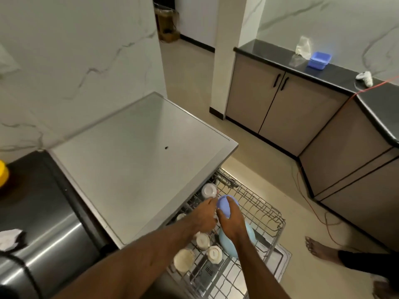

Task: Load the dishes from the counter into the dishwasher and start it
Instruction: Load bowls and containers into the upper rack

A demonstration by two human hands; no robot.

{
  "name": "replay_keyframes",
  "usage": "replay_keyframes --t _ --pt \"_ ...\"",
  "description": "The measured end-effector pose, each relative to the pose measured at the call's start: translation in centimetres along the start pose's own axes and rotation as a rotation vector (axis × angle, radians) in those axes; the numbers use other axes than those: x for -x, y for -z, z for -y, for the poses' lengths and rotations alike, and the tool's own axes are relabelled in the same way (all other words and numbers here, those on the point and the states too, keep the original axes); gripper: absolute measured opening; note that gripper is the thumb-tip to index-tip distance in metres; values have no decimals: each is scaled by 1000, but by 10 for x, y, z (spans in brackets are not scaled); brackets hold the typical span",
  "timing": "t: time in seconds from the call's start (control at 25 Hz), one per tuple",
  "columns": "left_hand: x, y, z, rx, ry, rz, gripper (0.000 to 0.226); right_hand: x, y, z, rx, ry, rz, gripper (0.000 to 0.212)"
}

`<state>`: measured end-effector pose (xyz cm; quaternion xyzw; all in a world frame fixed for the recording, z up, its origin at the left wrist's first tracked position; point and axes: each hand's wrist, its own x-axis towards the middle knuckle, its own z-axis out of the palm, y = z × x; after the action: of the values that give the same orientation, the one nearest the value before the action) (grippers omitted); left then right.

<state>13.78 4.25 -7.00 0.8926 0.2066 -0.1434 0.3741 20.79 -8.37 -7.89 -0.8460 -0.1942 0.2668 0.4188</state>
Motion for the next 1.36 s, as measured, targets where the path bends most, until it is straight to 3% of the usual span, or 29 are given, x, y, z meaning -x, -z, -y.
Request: replay_keyframes --t 0.28,0.44,0.88,1.12,1.36 --pt "61 85 21 -71 43 -192 76 25 -30 91 28 258 -12 36" --pt "106 124 78 -106 127 -267 82 22 -84 131 187 274 117 57" --pt "286 195 250 -49 513 -512 80 80 -271 235 388 520 529 64" --pt "359 206 325 -21 656 -528 86 116 -358 274 695 622 743 96" --pt "383 226 365 -24 668 -496 85 116 -408 295 1096 561 762 126"
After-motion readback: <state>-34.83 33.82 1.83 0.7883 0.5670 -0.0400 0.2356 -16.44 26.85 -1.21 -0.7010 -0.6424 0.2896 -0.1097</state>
